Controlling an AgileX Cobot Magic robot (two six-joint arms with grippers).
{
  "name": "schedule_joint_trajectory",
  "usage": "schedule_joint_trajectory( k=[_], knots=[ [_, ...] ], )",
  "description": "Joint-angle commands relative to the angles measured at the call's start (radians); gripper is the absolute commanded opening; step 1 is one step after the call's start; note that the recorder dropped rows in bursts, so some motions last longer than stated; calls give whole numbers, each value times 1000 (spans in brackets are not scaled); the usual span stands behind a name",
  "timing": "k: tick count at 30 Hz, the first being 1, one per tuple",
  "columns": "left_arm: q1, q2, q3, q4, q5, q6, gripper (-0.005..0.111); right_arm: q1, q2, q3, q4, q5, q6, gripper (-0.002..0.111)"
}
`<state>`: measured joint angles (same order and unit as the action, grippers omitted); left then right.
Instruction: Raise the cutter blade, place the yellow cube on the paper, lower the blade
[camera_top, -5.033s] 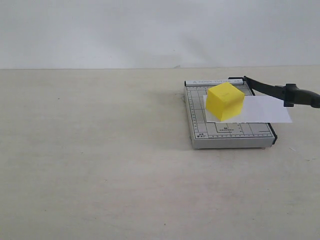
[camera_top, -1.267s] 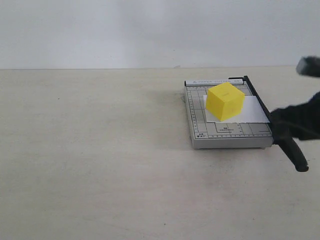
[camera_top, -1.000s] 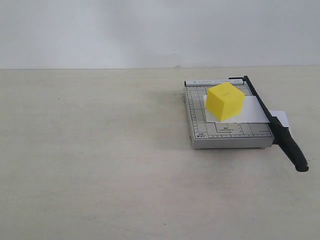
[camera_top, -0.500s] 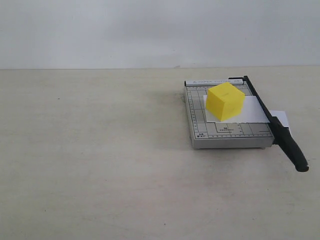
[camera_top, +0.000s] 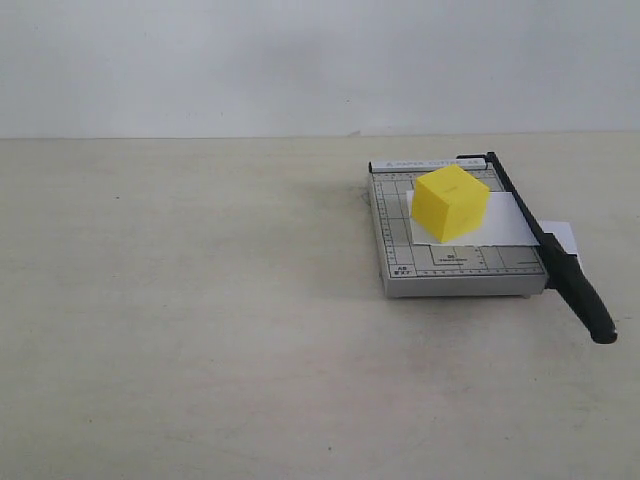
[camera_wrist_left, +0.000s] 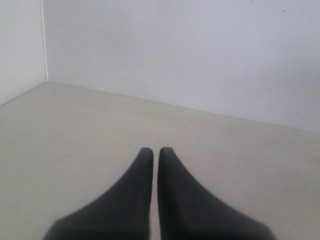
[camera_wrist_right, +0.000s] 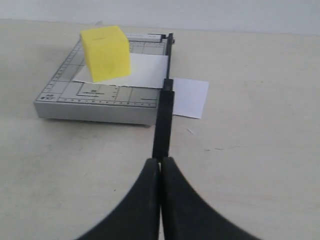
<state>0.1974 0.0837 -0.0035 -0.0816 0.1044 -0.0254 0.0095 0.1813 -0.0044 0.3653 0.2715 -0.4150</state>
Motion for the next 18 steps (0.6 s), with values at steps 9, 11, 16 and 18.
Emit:
schedule_joint_trajectory(
  k=[9,11,16,18],
  knots=[
    [2,-4,4,-8,-7,-13,4,-2,-181,4,-344,61,349,0],
    [2,-6,4,-8,-5,-13,4,-2,-181,4,-344,61,349,0],
    [2,-6,4,-8,-7,-13,4,-2,-181,4,-319,54,351,0],
    [2,-6,4,-8,-5,-13,4,-2,-181,4,-319,54,351,0]
  ],
)
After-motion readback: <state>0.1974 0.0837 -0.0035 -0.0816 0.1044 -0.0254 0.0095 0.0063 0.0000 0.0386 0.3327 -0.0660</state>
